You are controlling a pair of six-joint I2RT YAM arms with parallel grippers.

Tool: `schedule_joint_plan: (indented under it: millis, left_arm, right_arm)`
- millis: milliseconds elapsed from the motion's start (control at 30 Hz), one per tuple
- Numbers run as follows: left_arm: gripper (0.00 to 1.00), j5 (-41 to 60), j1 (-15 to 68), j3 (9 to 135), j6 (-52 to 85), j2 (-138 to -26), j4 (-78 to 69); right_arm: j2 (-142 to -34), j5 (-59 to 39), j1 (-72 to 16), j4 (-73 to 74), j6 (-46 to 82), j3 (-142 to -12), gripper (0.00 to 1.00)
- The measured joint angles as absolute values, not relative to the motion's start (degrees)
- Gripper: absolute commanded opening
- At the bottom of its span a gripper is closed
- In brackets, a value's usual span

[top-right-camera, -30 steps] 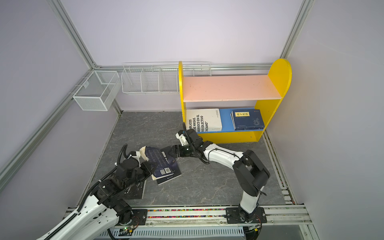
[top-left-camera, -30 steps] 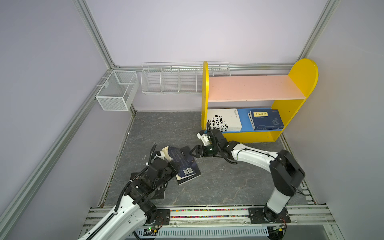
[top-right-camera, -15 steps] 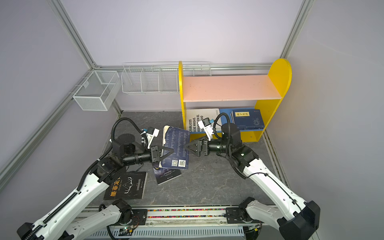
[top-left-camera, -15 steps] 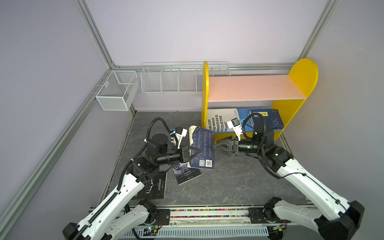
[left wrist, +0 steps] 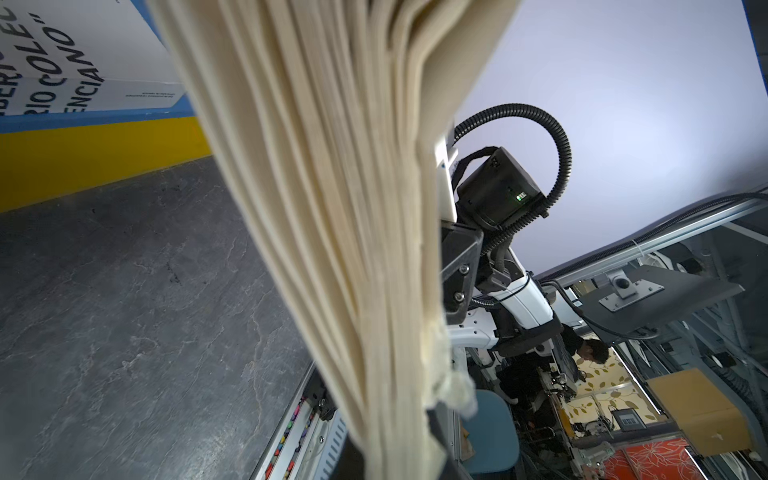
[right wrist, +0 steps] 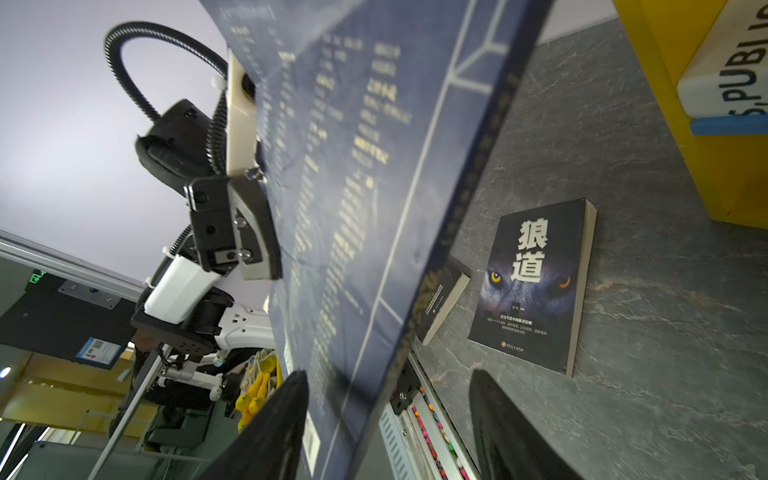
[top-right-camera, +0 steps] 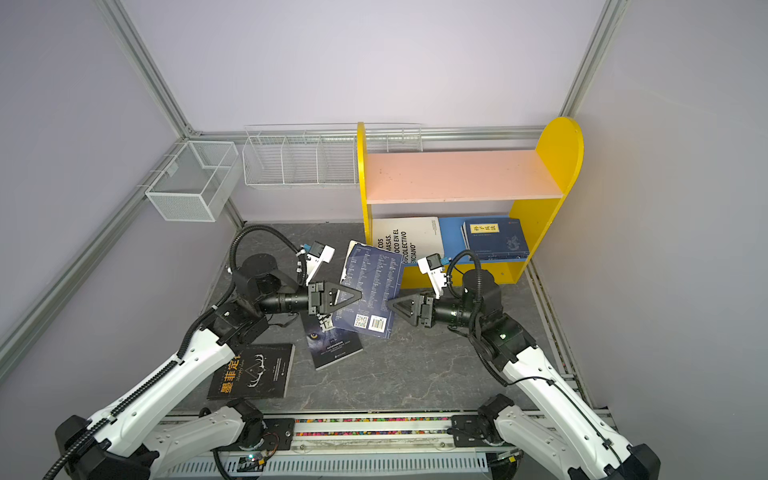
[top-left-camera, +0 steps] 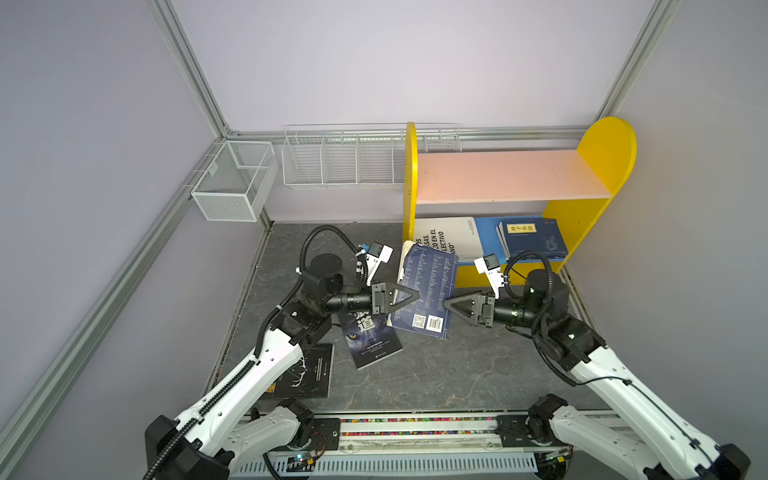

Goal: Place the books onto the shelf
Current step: 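Hand the dark blue paperback from the left gripper to the right gripper, then carry the dark blue paperback with the right gripper to the blue shelf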

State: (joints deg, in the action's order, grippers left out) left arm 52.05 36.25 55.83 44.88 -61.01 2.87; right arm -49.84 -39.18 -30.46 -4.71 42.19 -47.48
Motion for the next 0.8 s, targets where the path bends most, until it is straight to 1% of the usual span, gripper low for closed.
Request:
schedule_joint_plan:
  millis: [133, 300, 400, 533, 633, 667, 733, 767, 800]
  left_arm:
    - [0.00, 54.1, 36.2, 55.8, 45.8, -61.3, -0.3]
    - [0.00, 55.2, 36.0, 55.8, 45.9, -61.8, -1.7]
    - [0.00, 55.5, 35.9, 55.8, 45.9, -62.3, -2.3]
    - [0.00, 55.9, 35.9, 55.8, 46.0, -62.6, -3.0]
    - [0.00, 55.8, 35.9, 55.8, 45.8, -62.7, -3.2]
    - [0.00, 55.8, 35.8, 55.8, 45.7, -62.9, -3.2]
    - [0.00, 55.7, 35.7, 55.8, 45.5, -63.5, -3.2]
    - [0.03, 55.7, 35.7, 55.9, 45.3, -63.8, -3.2]
    - [0.11, 55.7, 35.7, 56.1, 45.3, -64.2, -3.1]
  right_arm:
    - [-49.7, -39.1, -30.5, 0.6, 44.8, -46.6, 0.47]
    - [-50.1, -39.8, -30.5, 8.1, 49.1, -43.5, 0.39]
    - [-50.0, -39.8, -30.4, 11.5, 50.8, -42.3, 0.32]
    - [-50.0, -40.0, -30.3, 14.9, 52.4, -41.5, 0.27]
    - [-49.9, -40.1, -30.2, 16.0, 53.4, -41.4, 0.20]
    - [-49.7, -40.2, -30.1, 16.2, 53.7, -41.4, 0.16]
    - [-49.1, -40.3, -30.1, 16.0, 53.8, -41.4, 0.13]
    - [-48.7, -40.1, -30.0, 15.5, 53.8, -41.4, 0.13]
    - [-48.2, -39.8, -30.0, 14.7, 53.8, -41.4, 0.13]
